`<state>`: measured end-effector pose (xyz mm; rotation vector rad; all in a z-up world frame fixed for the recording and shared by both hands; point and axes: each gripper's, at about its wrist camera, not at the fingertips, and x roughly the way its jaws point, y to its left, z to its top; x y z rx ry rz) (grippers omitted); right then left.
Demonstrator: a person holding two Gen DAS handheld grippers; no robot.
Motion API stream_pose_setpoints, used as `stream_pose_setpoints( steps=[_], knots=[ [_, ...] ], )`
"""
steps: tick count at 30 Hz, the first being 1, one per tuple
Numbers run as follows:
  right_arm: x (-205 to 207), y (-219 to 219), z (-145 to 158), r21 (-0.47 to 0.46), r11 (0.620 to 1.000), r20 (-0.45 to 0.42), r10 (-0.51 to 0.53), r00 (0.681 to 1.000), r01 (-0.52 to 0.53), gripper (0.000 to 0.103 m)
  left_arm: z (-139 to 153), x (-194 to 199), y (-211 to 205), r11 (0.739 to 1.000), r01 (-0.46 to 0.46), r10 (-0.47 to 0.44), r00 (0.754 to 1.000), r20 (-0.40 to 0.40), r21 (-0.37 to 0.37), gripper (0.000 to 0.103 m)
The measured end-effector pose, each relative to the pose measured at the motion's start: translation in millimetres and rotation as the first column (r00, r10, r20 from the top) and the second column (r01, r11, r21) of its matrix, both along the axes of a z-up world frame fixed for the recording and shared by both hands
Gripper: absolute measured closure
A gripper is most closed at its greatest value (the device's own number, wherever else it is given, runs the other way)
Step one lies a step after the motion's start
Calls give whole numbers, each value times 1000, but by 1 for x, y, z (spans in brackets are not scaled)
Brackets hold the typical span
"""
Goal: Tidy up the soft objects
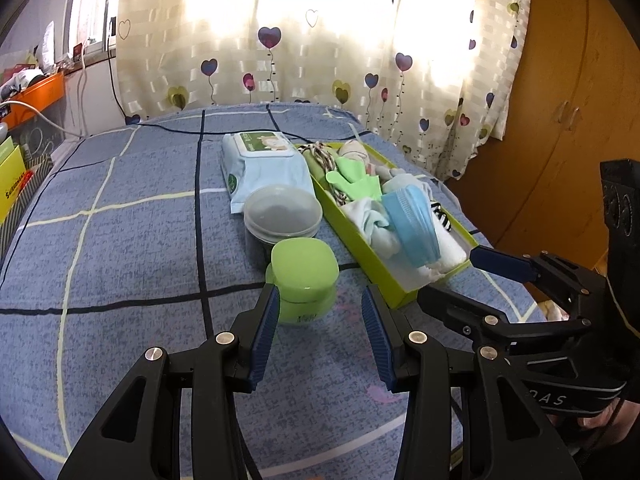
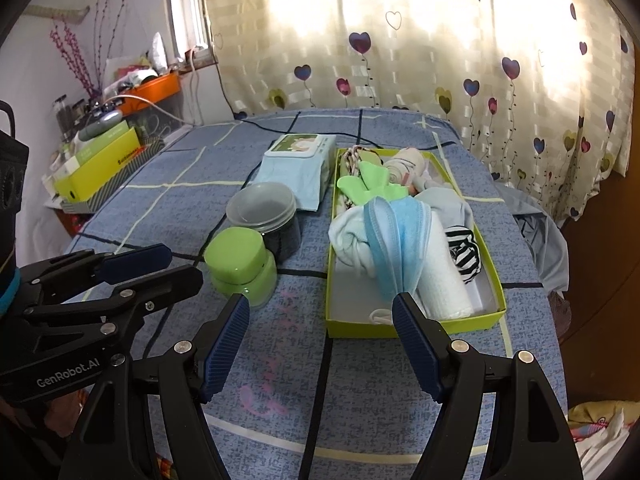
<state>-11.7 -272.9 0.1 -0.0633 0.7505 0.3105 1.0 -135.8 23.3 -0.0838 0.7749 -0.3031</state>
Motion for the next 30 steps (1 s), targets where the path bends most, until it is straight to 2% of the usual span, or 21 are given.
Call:
stream_pose_setpoints(
  steps=[12,16,22,24,26,28,29,30],
  knots=[
    [8,3,-9,5,1000,-27,8,1000,-8,29,-9,8,3,1000,-4,4,1000,-30,3,59],
    [11,-2,-5,7,1000,-9,21,1000,-21,29,-7,10,6,999,10,-11,999,-31,-37,59],
    [18,-30,2,35,999,20,-26,999,26,30,1,15,-3,994,52,-55,998,-24,-93,59],
    [25,-40,0,38,998,16,-41,999,41,41,4,17,-11,991,77,-80,997,-21,-106,59],
    [32,-48,-3,38,998,8,-49,999,49,63,7,17,-18,991,95,-96,995,-5,-97,59],
    [43,-56,-10,35,998,-12,-60,998,60,79,10,17,-27,989,120,-119,993,7,-92,59],
    [47,-58,-14,36,997,-21,-63,998,63,83,10,18,-29,988,127,-127,992,8,-91,59],
    [53,-62,-19,35,997,-35,-64,997,66,84,10,19,-32,988,131,-131,991,9,-87,59]
  ],
)
